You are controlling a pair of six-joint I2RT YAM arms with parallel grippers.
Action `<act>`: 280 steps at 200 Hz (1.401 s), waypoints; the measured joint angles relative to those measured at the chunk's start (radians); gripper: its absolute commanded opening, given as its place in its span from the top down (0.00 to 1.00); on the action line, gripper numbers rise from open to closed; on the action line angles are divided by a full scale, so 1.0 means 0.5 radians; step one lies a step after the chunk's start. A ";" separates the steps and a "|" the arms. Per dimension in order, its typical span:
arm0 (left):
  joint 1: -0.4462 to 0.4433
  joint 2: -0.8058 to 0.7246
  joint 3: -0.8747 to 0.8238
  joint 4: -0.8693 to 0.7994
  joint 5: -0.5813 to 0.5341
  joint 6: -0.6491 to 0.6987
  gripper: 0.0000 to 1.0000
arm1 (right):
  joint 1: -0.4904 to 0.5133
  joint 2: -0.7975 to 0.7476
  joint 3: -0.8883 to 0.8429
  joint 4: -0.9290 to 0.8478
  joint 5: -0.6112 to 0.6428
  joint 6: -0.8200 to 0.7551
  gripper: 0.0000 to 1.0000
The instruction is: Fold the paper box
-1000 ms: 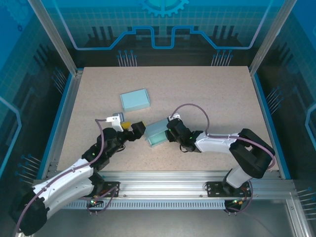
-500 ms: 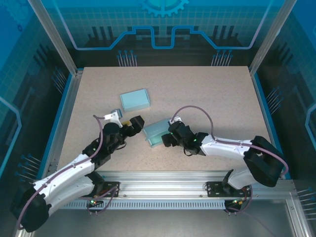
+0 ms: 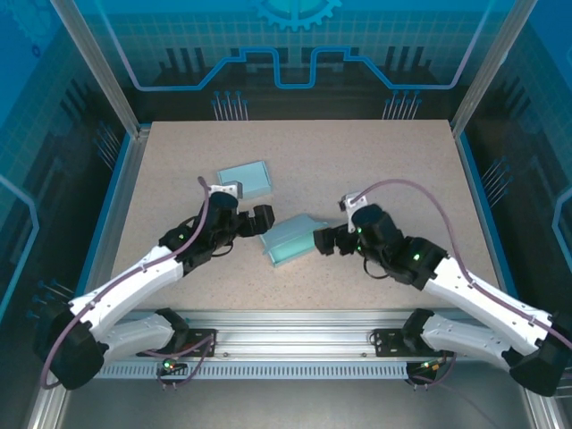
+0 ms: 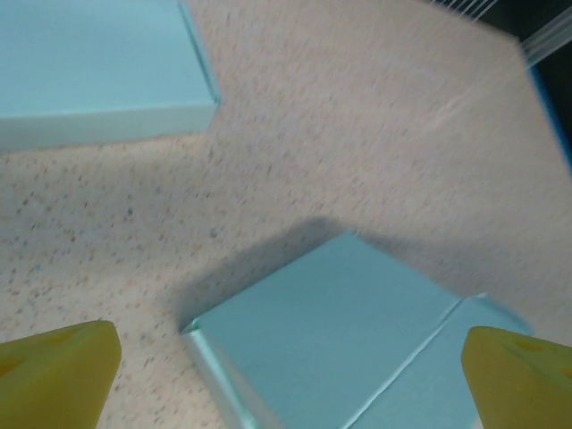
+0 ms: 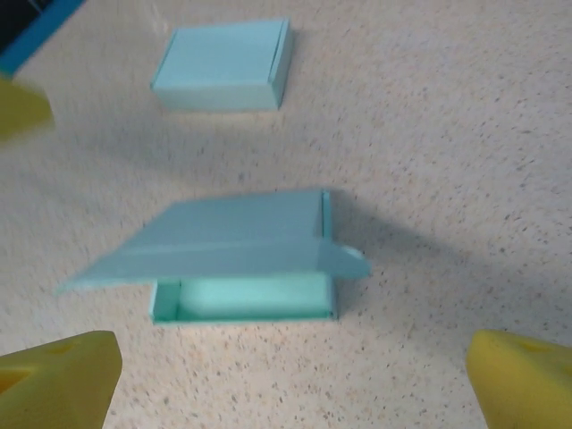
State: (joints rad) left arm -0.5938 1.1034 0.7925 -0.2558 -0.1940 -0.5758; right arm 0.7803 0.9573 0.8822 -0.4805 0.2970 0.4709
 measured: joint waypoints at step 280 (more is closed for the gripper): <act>-0.114 0.734 -0.192 0.182 0.067 -0.165 0.20 | -0.362 1.550 0.327 0.186 -0.729 0.011 0.44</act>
State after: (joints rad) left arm -0.6510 1.4704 0.6968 -0.1646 -0.1604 -0.6582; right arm 0.5991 1.7325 1.0454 -0.3874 -0.0677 0.4763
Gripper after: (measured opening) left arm 0.810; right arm 0.552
